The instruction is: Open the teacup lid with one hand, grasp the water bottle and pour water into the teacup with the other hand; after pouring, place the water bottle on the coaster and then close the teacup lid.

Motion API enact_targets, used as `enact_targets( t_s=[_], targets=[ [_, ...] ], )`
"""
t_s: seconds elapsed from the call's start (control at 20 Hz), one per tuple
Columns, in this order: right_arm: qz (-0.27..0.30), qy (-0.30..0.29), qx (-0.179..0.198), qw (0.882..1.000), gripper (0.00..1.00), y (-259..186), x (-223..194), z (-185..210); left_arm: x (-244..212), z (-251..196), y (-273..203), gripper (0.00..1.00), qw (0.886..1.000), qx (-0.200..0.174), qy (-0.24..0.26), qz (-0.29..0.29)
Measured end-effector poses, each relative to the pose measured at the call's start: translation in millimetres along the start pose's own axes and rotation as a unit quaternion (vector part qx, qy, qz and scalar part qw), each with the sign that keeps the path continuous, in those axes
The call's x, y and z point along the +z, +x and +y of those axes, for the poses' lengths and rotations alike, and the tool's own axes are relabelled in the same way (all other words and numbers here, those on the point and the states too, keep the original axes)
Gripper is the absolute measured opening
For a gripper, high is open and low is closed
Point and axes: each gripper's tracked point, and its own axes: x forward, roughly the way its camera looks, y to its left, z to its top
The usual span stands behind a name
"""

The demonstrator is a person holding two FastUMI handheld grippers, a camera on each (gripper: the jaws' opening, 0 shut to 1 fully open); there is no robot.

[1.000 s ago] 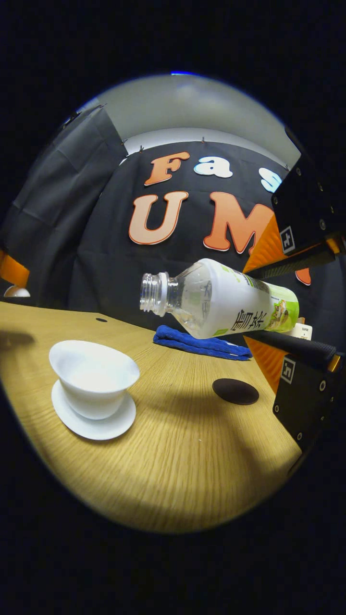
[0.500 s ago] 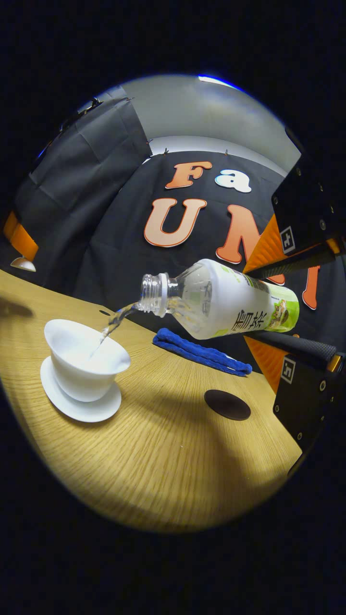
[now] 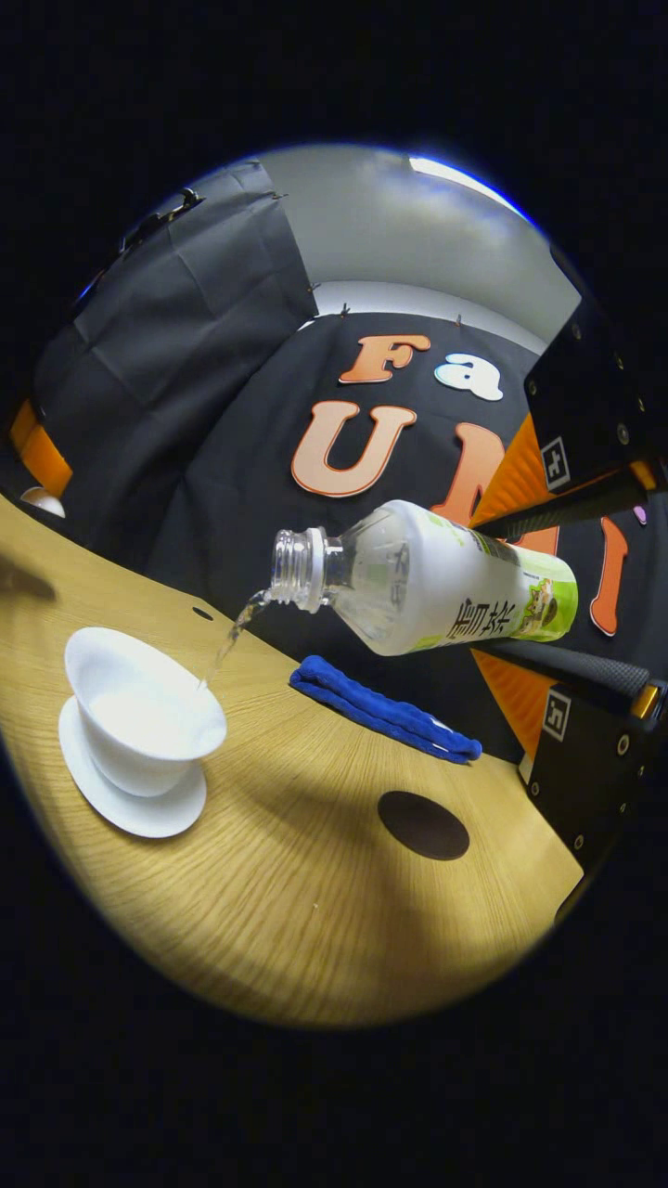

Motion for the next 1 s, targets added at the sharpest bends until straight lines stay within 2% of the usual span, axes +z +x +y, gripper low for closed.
enact_targets(
  t_s=[0.05,0.3,0.35,0.4,0.5,0.55,0.6,0.7,0.9,1.0],
  targets=[
    [-0.003,-0.007,-0.005,1.000,0.63,1.7,-0.2,-2.9,0.2,-0.3,0.7,0.31,1.000,0.000,0.000,0.001],
    [-0.014,-0.024,-0.022,0.999,0.63,4.0,9.3,-8.1,2.3,0.3,-1.0,0.30,1.000,0.002,0.002,-0.002],
    [-0.017,-0.028,-0.027,0.999,0.59,2.6,9.8,-9.9,2.3,1.2,-2.6,0.30,1.000,0.002,0.004,-0.002],
    [-0.018,-0.027,-0.027,0.999,0.63,3.6,8.8,-8.3,2.6,2.3,-2.7,0.30,1.000,0.003,0.006,-0.002],
    [-0.020,-0.022,-0.022,0.999,0.63,5.2,9.4,-7.8,3.4,3.5,-3.7,0.30,1.000,0.004,0.006,-0.004],
    [-0.024,-0.029,-0.027,0.999,0.63,4.6,11.3,-10.4,3.1,3.2,-4.2,0.27,1.000,0.003,0.007,-0.003],
    [-0.027,-0.034,-0.030,0.999,0.63,3.7,13.3,-10.2,2.9,1.8,-5.1,0.30,1.000,0.002,0.007,-0.002],
    [-0.033,-0.039,-0.028,0.998,0.59,2.0,16.6,-7.8,2.2,0.5,-5.3,0.30,1.000,0.001,0.008,-0.001],
    [-0.048,-0.047,-0.022,0.998,0.65,-0.4,30.8,-3.9,4.7,-1.9,-6.7,0.31,1.000,0.000,0.011,-0.003],
    [-0.051,-0.052,-0.026,0.997,0.59,-2.3,34.2,-2.8,5.5,-4.0,-7.7,0.30,1.000,-0.002,0.012,-0.004]
  ],
)
